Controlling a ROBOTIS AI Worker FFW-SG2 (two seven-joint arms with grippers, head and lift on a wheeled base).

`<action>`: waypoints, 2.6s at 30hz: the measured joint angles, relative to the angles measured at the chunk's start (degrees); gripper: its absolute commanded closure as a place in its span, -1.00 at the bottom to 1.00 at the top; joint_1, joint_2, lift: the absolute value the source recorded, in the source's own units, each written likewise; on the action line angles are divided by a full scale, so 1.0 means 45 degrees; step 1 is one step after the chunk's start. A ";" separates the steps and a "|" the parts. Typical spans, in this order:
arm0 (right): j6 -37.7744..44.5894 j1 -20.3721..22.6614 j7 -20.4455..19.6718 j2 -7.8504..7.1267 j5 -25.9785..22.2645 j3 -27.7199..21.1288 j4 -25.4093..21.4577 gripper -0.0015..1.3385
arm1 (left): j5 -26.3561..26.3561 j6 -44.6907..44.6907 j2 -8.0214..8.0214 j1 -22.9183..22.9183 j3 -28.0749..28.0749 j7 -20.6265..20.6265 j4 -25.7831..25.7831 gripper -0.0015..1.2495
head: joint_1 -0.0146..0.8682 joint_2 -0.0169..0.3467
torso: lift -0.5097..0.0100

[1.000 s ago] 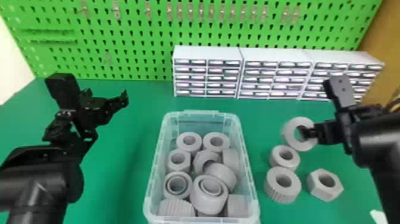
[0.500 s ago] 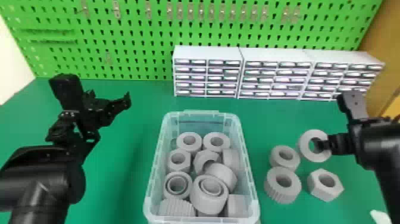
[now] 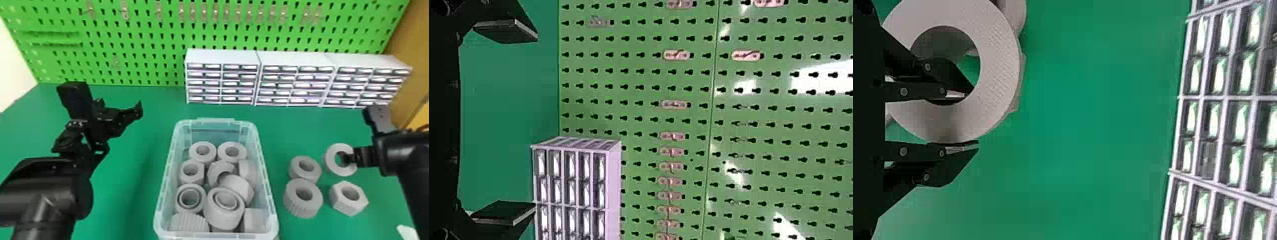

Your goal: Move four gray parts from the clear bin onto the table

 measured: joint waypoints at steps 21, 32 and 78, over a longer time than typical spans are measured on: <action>-0.1575 -0.0609 -0.1669 0.0498 -0.0879 -0.0643 0.2381 0.56 | 0.0039 0.0011 0.0054 0.0016 -0.0140 0.0000 0.0000 -0.84 | 0.59 -0.76 | 0.77; -0.1560 -0.0528 -0.1724 0.0504 -0.0786 -0.0835 0.2494 0.56 | 0.0039 0.0011 0.0054 0.0020 -0.0151 0.0000 0.0000 -0.84 | 0.59 -0.76 | 0.77; -0.1615 -0.0474 -0.1844 0.0401 -0.0344 0.0092 0.1746 -0.20 | 0.0058 0.0011 0.0054 0.0074 -0.0087 0.0000 0.0000 -0.84 | 0.59 -0.76 | 0.77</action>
